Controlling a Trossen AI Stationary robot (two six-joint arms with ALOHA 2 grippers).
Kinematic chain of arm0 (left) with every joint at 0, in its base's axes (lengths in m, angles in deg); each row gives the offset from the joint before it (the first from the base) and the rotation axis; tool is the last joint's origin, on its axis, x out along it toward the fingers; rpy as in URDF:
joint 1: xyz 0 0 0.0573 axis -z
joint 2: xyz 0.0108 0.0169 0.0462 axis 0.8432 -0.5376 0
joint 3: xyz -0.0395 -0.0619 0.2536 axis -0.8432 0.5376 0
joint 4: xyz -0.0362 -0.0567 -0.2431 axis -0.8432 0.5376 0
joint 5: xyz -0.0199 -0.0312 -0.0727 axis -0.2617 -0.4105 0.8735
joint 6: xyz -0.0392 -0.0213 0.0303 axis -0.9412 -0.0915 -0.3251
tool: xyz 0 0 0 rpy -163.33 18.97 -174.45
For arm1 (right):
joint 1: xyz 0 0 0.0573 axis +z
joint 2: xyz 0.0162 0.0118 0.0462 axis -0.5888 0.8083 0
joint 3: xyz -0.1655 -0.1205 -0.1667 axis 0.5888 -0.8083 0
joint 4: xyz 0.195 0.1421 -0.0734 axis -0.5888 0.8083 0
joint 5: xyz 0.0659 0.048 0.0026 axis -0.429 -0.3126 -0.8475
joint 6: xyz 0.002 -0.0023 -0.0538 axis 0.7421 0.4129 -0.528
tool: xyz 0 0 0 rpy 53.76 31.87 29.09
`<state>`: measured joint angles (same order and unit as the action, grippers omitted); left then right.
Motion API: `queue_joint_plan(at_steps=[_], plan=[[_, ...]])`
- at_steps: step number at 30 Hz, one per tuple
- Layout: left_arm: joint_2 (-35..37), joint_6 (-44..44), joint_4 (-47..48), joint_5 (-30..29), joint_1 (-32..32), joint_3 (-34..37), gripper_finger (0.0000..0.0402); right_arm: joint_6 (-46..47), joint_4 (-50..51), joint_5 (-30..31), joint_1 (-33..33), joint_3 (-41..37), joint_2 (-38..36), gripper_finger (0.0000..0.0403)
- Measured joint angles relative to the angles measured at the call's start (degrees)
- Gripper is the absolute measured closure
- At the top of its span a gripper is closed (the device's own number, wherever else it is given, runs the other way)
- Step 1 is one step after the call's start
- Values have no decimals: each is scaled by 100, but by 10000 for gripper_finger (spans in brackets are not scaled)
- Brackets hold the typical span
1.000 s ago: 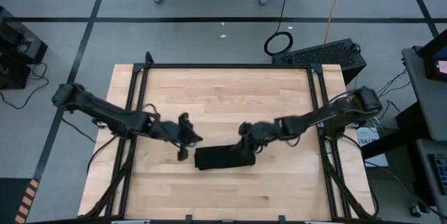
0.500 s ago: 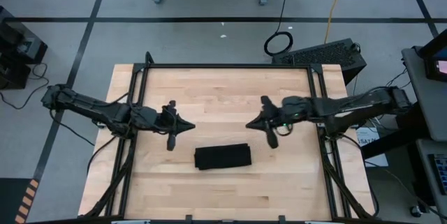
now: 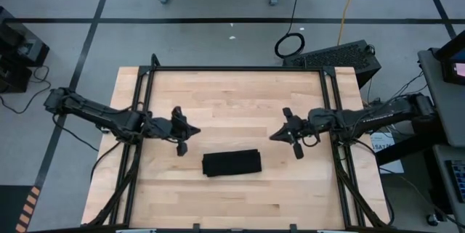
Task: Roll towel
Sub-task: Return to Home Position
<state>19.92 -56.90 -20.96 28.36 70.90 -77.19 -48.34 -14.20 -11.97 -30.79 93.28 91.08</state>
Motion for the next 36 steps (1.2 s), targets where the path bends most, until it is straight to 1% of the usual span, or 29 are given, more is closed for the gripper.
queue_joint_plan(at_steps=[3, 7, 10, 16, 20, 22, 25, 32, 36], plan=[[-55, -19, -247, -23, -6, 128, 395, 149, -911, 16, 0, -730, -90, 403], [-60, -133, -1714, 158, 73, 864, 395, 212, -2013, 247, 2, -1518, -78, 403], [-56, -31, -2431, 137, 173, 1295, 395, 221, -2451, 363, 0, -1840, -74, 403], [-54, 4, -2537, -272, 208, 1850, 395, 203, -2468, 373, 0, -2134, -70, 403], [-58, 6, -2663, -632, 198, 2131, 395, 121, -2452, 740, 4, -2276, -70, 403], [-58, 30, -2724, -707, 198, 2201, 395, 89, -2430, 791, 5, -2273, -64, 403], [-54, 199, -3023, -737, 214, 2320, 395, 10, -2474, 791, 7, -2268, -68, 403], [50, 812, -4422, -614, 455, 3042, 395, -315, -2688, 763, 7, -2266, -93, 403], [283, 987, -4608, -666, 571, 3143, 395, -173, -2627, 925, 9, -2264, -280, 403]])
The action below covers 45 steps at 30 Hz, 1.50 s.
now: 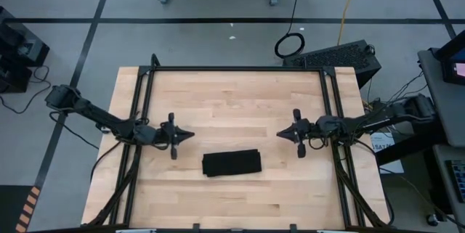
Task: Roll towel
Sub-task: Return to Home Position
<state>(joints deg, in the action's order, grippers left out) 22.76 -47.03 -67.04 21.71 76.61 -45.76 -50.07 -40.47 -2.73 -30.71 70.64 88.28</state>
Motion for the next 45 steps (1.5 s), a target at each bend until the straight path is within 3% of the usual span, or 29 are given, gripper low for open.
queue_joint_plan(at_steps=[7, 17, 27, 31, 39, 45], plan=[[790, 274, 129, -12, 175, 0, 395, -194, 122, -291, 0, 0, -820, 403], [2195, 634, 1167, 5, 554, 2, 395, 72, 1556, -328, 0, 0, -2066, 403], [3174, 1172, 1627, 749, 425, 4, 399, -136, 1669, -649, 0, 0, -2958, 403], [3721, 1036, 2033, 882, 410, 4, 400, -242, 2242, -665, 0, 0, -3398, 403], [4616, 1120, 2639, 389, 410, 7, 401, -2, 2949, -929, 0, 0, -3857, 403], [5105, 1025, 3098, 23, 405, 7, 401, -501, 2981, -905, -1, 0, -4235, 403]])
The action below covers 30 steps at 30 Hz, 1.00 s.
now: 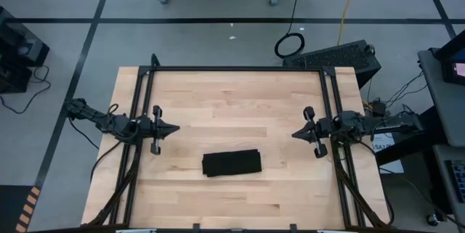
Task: Roll towel
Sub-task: Return to Home Position
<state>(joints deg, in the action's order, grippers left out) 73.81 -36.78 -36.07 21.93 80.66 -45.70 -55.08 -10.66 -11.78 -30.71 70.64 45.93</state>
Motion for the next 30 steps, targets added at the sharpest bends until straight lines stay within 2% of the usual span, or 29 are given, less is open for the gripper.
queue_joint_plan(at_steps=[3, 10, 21, 25, 30], plan=[[2, -5, 24, -77, -19, 0, 401, -275, 185, 38, -1, 1, -211, 403], [0, 75, 33, 52, -270, 2, 401, -570, 777, 681, -6, 2, -612, 403], [0, 268, 70, 664, -1113, 4, 401, -1153, 578, 717, -30, 2, -672, 403], [0, 258, 108, 1037, -1433, 4, 401, -1190, 427, 527, -168, 2, -663, 403], [0, 287, -101, 1208, -1834, 7, 401, -1230, 429, 420, -420, 2, -661, 403]])
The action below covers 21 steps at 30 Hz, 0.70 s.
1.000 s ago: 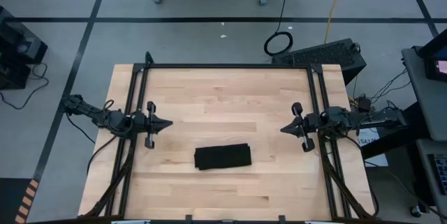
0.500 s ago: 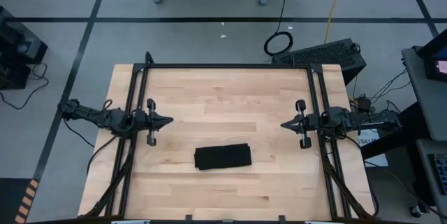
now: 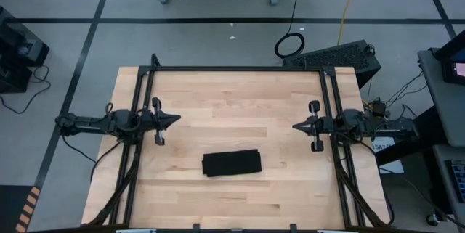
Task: Roll towel
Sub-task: Return to Home Position
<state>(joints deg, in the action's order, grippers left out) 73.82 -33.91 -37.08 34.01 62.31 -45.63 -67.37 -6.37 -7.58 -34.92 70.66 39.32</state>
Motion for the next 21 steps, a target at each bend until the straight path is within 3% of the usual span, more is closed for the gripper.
queue_joint_plan(at_steps=[3, 7, 21], plan=[[0, -50, 46, 408, -209, 0, 401, 49, 83, -171, -109, 0, 0, 403], [-2, -359, 302, 505, -359, 0, 401, 276, 243, -383, -134, 0, 0, 403], [-31, -474, 429, 1118, -375, 0, 402, 461, 359, -120, -134, -1, 2, 403]])
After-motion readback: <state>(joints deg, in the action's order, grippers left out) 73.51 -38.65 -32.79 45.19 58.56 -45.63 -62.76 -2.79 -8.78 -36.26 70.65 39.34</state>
